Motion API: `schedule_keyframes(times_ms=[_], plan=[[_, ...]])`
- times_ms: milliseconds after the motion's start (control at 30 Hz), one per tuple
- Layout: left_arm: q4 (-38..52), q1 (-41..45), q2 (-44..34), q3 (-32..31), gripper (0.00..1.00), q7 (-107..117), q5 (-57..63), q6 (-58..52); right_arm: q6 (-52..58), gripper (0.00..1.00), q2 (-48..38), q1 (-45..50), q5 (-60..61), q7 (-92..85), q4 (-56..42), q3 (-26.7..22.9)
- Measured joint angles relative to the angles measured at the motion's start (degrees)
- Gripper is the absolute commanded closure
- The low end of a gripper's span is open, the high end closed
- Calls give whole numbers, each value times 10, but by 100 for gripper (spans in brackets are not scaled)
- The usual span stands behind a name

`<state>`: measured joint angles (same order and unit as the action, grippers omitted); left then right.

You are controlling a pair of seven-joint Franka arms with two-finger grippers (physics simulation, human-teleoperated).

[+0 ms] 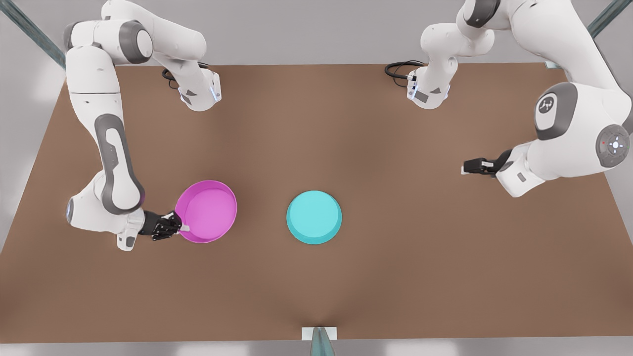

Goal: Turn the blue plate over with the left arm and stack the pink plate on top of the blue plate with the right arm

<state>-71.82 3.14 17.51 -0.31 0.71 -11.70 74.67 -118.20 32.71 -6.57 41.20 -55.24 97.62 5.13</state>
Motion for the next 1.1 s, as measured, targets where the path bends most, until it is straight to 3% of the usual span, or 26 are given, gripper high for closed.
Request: schedule_keyframes(times_ms=[300,533,667,867,1100], plan=[[0,0,6,7,0,0,1,-2,-37,79,50,173,85,184,-56,-2],[0,0,5,8,0,0,2,-4,-80,79,71,257,96,288,-91,-8],[-1,0,6,8,0,1,2,-4,-108,79,82,321,98,333,-93,-41],[-1,0,6,8,0,1,2,-4,-129,79,85,336,97,384,-94,-77],[0,0,7,8,0,2,1,-3,-149,79,83,356,96,424,-85,-82]])
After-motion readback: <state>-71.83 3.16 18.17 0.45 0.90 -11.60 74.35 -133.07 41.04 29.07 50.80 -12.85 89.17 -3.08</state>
